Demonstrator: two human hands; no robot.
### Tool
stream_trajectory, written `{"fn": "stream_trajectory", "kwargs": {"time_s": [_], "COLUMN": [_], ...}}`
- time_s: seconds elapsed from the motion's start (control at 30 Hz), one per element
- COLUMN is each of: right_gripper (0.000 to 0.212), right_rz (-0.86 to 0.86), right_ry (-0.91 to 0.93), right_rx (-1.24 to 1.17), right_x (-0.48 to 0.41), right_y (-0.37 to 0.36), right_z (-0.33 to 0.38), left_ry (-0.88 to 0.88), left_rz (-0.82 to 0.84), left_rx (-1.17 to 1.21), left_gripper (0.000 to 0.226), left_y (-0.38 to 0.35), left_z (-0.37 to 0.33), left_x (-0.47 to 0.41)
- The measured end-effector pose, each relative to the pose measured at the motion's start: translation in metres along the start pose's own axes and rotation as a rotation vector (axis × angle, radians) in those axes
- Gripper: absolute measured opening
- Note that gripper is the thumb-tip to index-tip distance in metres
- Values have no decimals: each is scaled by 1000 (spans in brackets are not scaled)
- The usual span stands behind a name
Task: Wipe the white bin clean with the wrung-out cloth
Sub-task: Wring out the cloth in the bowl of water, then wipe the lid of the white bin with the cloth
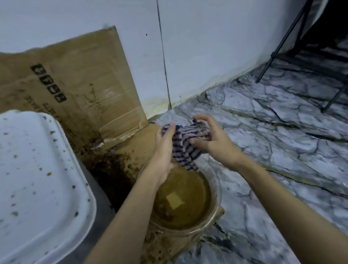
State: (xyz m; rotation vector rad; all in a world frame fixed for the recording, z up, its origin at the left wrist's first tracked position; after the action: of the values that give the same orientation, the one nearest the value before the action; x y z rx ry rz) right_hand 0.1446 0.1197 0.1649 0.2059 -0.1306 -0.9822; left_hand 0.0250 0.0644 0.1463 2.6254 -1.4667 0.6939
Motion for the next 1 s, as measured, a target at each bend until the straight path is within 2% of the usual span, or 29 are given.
{"fn": "stream_trajectory", "kwargs": {"time_s": [0.1, 0.23, 0.33, 0.47, 0.53, 0.6, 0.73, 0.83, 0.93, 1.0], "right_gripper": [58, 65, 61, 53, 56, 63, 70, 67, 67, 67], "right_rz": [167, 220, 263, 330, 326, 242, 43, 42, 20, 93], "right_ry": [93, 225, 324, 490, 556, 599, 569, 502, 460, 370], "right_rx": [153, 313, 300, 289, 242, 179, 39, -119, -274, -410], "right_x": [-1, 3, 15, 30, 37, 42, 45, 54, 66, 63], "right_y": [-2, -10, -25, -55, -76, -94, -122, -143, -158, -176], "right_z": [62, 136, 194, 256, 276, 289, 291, 287, 284, 270], "left_ry": [-172, -282, -390, -567, -593, -650, -728, -707, -656, -632], "left_rz": [1, 23, -4, -82, -131, -190, -247, -263, -257, -267], "left_rx": [-74, -117, -56, -192, -209, -184, -53, 5, 104, 199], "left_gripper": [62, 56, 65, 80, 75, 62, 50, 32, 38, 38], "left_y": [10, 29, 55, 92, 112, 131, 162, 174, 182, 190], "left_z": [-38, -88, -123, -153, -161, -168, -179, -184, -184, -183], "left_x": [26, 63, 96, 139, 160, 181, 217, 231, 238, 239]}}
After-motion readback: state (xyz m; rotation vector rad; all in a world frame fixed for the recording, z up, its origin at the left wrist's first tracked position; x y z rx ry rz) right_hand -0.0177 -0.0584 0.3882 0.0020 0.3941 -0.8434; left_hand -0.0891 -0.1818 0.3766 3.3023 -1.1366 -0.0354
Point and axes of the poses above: each hand's wrist, its own x-axis away from the middle knuckle, its own y-axis out of the back of the hand, z = x × y, the point moved 4 cm from there along -x, towards the middle knuckle, and after that the axes turned 3 degrees about -z, right-handed, at the moved point
